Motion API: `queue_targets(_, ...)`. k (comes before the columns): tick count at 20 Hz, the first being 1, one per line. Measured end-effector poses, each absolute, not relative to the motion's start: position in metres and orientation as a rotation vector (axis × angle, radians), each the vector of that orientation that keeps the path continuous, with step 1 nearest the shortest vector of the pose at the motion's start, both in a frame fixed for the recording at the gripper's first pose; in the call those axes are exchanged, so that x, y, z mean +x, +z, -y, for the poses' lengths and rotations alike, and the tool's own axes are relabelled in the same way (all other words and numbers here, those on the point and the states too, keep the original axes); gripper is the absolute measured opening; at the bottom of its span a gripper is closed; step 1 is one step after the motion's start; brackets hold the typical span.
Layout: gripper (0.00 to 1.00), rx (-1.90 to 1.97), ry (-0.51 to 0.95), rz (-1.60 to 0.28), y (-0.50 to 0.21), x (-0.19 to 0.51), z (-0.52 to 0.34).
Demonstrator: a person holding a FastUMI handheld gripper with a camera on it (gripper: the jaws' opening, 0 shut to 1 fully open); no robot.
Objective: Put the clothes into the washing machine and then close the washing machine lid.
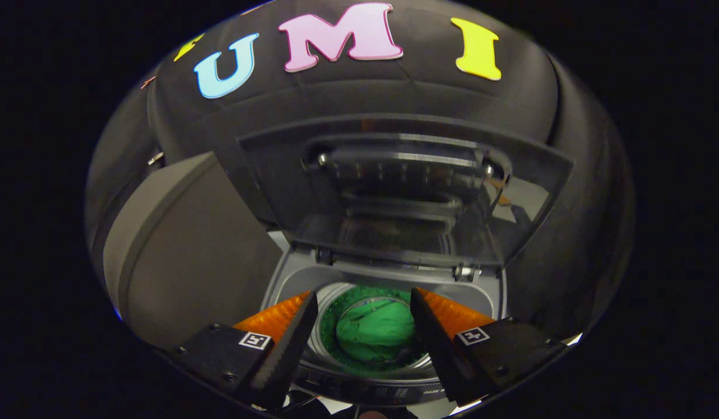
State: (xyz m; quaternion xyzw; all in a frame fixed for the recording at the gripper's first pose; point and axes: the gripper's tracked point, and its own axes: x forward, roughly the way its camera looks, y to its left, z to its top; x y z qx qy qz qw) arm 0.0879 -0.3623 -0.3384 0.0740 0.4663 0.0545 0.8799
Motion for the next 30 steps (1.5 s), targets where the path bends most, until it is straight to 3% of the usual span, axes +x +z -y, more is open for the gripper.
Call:
queue_targets(8,0.98,-0.021,0.125,-0.390,-0.181,0.224,0.376)
queue_targets(16,0.99,0.049,0.089,-0.650,-0.274,0.260,0.395)
queue_targets(20,1.00,0.230,0.040,-0.679,-0.286,0.253,0.396)
queue_targets(30,1.00,0.195,0.040,-0.666,-0.282,0.249,0.396)
